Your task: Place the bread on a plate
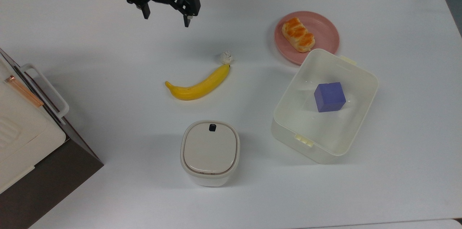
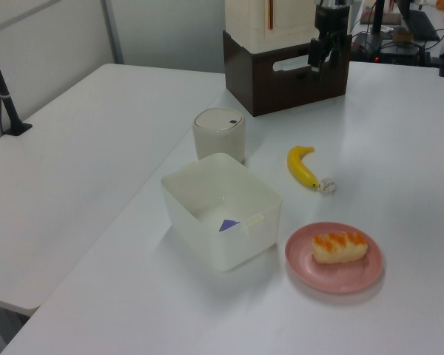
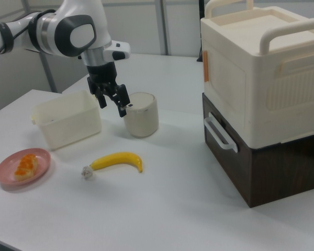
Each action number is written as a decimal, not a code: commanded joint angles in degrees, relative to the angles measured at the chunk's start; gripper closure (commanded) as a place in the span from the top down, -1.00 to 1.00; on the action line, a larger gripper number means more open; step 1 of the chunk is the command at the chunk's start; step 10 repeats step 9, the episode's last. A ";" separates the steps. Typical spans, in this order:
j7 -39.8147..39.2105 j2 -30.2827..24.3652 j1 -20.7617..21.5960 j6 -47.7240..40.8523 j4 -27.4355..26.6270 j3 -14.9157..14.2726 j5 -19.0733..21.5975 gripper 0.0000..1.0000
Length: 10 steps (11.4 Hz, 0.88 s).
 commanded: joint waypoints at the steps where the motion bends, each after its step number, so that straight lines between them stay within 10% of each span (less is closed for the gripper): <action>1: -0.87 -0.88 -0.83 -0.58 -0.01 0.78 -0.09 1.00; 10: -6.51 -0.79 -0.39 -1.02 -0.01 1.57 0.18 1.00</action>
